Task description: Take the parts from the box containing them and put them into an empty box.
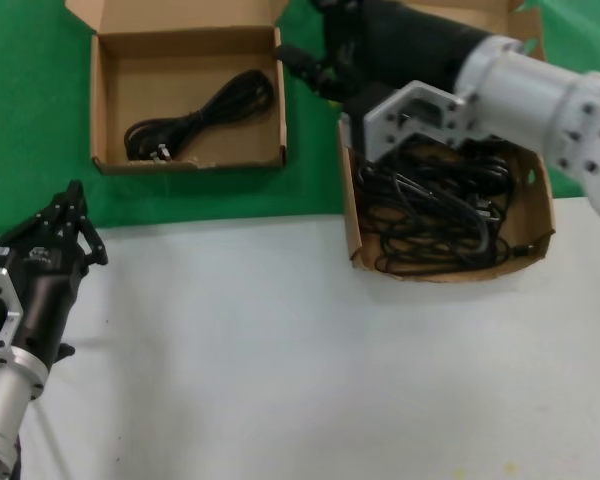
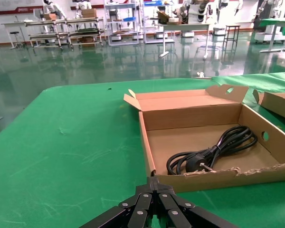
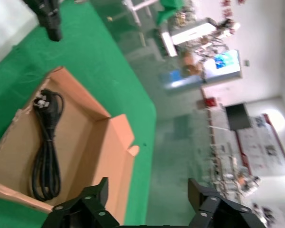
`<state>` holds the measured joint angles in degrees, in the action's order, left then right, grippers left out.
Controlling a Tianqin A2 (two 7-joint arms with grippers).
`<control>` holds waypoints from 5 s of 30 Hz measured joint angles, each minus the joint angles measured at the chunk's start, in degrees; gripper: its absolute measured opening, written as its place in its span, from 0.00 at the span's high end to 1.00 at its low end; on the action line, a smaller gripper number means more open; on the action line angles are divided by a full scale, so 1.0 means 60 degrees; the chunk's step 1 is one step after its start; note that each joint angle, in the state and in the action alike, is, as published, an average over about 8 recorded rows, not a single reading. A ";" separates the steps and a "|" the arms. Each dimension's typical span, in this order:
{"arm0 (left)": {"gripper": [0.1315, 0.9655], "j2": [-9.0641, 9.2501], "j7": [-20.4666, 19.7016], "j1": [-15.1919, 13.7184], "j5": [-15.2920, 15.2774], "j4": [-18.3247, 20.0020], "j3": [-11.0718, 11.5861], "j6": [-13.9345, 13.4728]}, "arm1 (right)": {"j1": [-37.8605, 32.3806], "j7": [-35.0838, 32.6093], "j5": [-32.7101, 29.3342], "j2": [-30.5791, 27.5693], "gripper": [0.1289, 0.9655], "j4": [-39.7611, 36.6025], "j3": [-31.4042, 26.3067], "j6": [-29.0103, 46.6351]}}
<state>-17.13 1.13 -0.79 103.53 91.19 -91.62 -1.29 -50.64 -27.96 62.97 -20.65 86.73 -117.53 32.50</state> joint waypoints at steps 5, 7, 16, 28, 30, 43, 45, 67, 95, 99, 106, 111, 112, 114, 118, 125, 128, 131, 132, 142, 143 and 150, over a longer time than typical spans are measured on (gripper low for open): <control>0.98 0.0000 0.0000 0.0000 0.0000 0.0000 0.0000 0.0000 | 0.1023 0.0467 0.0032 -0.0561 0.46 0.1344 0.0644 -0.0338; 0.98 0.0000 0.0000 0.0000 0.0000 0.0000 0.0000 0.0000 | 0.1408 0.0560 0.0104 -0.0726 0.39 0.1703 0.0855 -0.0523; 0.98 0.0000 0.0000 0.0001 0.0000 0.0000 0.0000 0.0002 | 0.2082 0.0707 0.0289 -0.0961 0.19 0.2165 0.1206 -0.0885; 0.86 -0.0001 -0.0024 0.0017 -0.0008 0.0010 -0.0001 0.0027 | 0.2844 0.1177 0.1051 -0.0777 0.03 0.2005 0.1577 -0.1424; 0.82 -0.0001 -0.0029 0.0020 -0.0010 0.0012 -0.0002 0.0032 | 0.3009 0.1280 0.1218 -0.0737 0.02 0.1970 0.1658 -0.1543; 0.61 -0.0003 -0.0061 0.0043 -0.0022 0.0026 -0.0003 0.0070 | 0.4119 0.1970 0.2337 -0.0470 0.00 0.1737 0.2199 -0.2333; 0.58 -0.0004 -0.0065 0.0047 -0.0023 0.0028 -0.0003 0.0075 | 0.4289 0.2076 0.2507 -0.0429 0.00 0.1701 0.2282 -0.2455; 0.08 -0.0007 -0.0122 0.0085 -0.0043 0.0051 -0.0006 0.0138 | 0.6172 0.3249 0.4408 0.0028 0.00 0.1303 0.3203 -0.3800; 0.00 -0.0010 -0.0182 0.0127 -0.0064 0.0077 -0.0009 0.0207 | 0.8215 0.4521 0.6468 0.0522 0.00 0.0872 0.4200 -0.5257; 0.00 -0.0010 -0.0182 0.0127 -0.0064 0.0077 -0.0009 0.0207 | 0.8224 0.4526 0.6477 0.0524 0.00 0.0870 0.4204 -0.5263; 0.00 -0.0010 -0.0182 0.0127 -0.0064 0.0077 -0.0009 0.0207 | 0.8224 0.4526 0.6477 0.0525 0.00 0.0870 0.4204 -0.5263; 0.00 -0.0010 -0.0182 0.0127 -0.0064 0.0077 -0.0009 0.0207 | 0.8224 0.4526 0.6477 0.0525 0.00 0.0870 0.4204 -0.5263; 0.00 -0.0010 -0.0182 0.0127 -0.0064 0.0077 -0.0009 0.0207 | 0.8224 0.4526 0.6477 0.0525 0.00 0.0870 0.4204 -0.5263; 0.00 -0.0010 -0.0182 0.0127 -0.0064 0.0077 -0.0009 0.0207 | 0.8224 0.4526 0.6477 0.0525 0.00 0.0870 0.4204 -0.5263; 0.00 -0.0010 -0.0182 0.0127 -0.0064 0.0077 -0.0009 0.0207 | 0.8224 0.4526 0.6477 0.0525 0.00 0.0870 0.4204 -0.5263; 0.00 -0.0010 -0.0182 0.0127 -0.0064 0.0077 -0.0009 0.0207 | 0.8224 0.4526 0.6477 0.0525 0.00 0.0870 0.4204 -0.5263; 0.00 -0.0010 -0.0182 0.0127 -0.0064 0.0077 -0.0009 0.0207 | 0.8224 0.4526 0.6477 0.0525 0.00 0.0870 0.4204 -0.5263; 0.00 -0.0010 -0.0182 0.0127 -0.0064 0.0077 -0.0009 0.0207 | 0.8224 0.4526 0.6477 0.0524 0.00 0.0870 0.4204 -0.5263; 0.00 -0.0010 -0.0182 0.0127 -0.0064 0.0077 -0.0009 0.0207 | 0.8224 0.4526 0.6477 0.0524 0.00 0.0870 0.4204 -0.5263; 0.00 -0.0010 -0.0182 0.0127 -0.0064 0.0077 -0.0009 0.0207 | 0.8224 0.4526 0.6477 0.0524 0.00 0.0870 0.4204 -0.5263; 0.00 -0.0010 -0.0182 0.0127 -0.0064 0.0077 -0.0009 0.0207 | 0.8224 0.4526 0.6477 0.0524 0.00 0.0870 0.4204 -0.5263; 0.00 -0.0010 -0.0182 0.0127 -0.0064 0.0077 -0.0009 0.0207 | 0.8224 0.4526 0.6477 0.0524 0.00 0.0870 0.4204 -0.5263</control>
<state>-17.19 0.04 -0.03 103.15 91.66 -91.67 -0.04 -1.29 -0.80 101.83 -17.50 91.95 -92.30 0.92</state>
